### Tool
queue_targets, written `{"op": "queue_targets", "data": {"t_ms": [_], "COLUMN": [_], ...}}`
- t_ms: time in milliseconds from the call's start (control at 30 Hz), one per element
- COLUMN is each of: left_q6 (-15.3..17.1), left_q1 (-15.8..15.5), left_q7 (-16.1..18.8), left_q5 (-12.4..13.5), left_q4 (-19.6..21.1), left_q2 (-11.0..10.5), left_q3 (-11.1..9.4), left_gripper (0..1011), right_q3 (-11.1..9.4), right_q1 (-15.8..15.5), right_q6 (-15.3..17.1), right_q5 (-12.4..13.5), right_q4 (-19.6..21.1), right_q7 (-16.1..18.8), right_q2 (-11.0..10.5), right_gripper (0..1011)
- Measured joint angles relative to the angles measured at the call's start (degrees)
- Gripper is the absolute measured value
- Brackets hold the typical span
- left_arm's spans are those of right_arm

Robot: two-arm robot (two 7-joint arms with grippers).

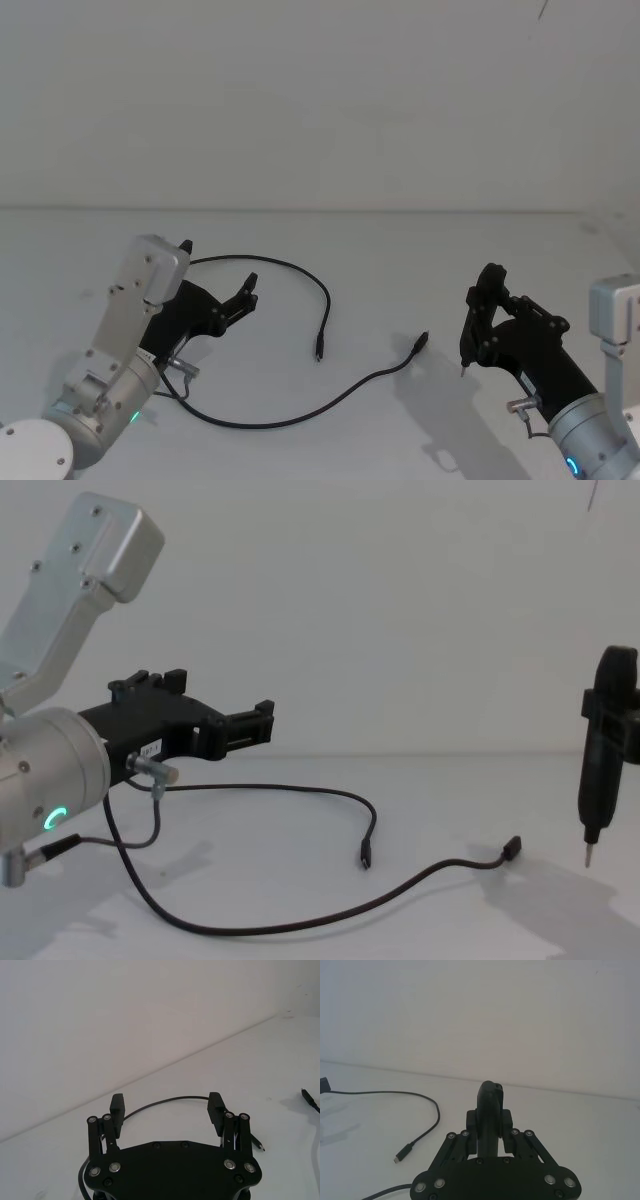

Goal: Pick up the data cable with the one hand.

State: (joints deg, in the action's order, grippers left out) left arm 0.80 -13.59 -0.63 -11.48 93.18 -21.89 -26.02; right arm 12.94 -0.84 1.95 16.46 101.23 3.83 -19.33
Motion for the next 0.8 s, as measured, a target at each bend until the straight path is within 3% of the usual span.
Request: {"op": "queue_targets", "data": {"t_ms": [800], "left_q6": [0.22], "left_q1": [-0.22], "left_q7": [-1.01], "left_q5": [-0.29], "left_q4": [0.12], "left_q2": [-0.05], "left_q3": [-0.02], "left_gripper": [1001], "right_q3": [0.0], "right_q1": [0.0], "right_q6": [0.0], "right_q5": [0.0], "right_q4": [0.0], "right_q7": [0.0], "right_q2": [0.0], "right_gripper": [279]}}
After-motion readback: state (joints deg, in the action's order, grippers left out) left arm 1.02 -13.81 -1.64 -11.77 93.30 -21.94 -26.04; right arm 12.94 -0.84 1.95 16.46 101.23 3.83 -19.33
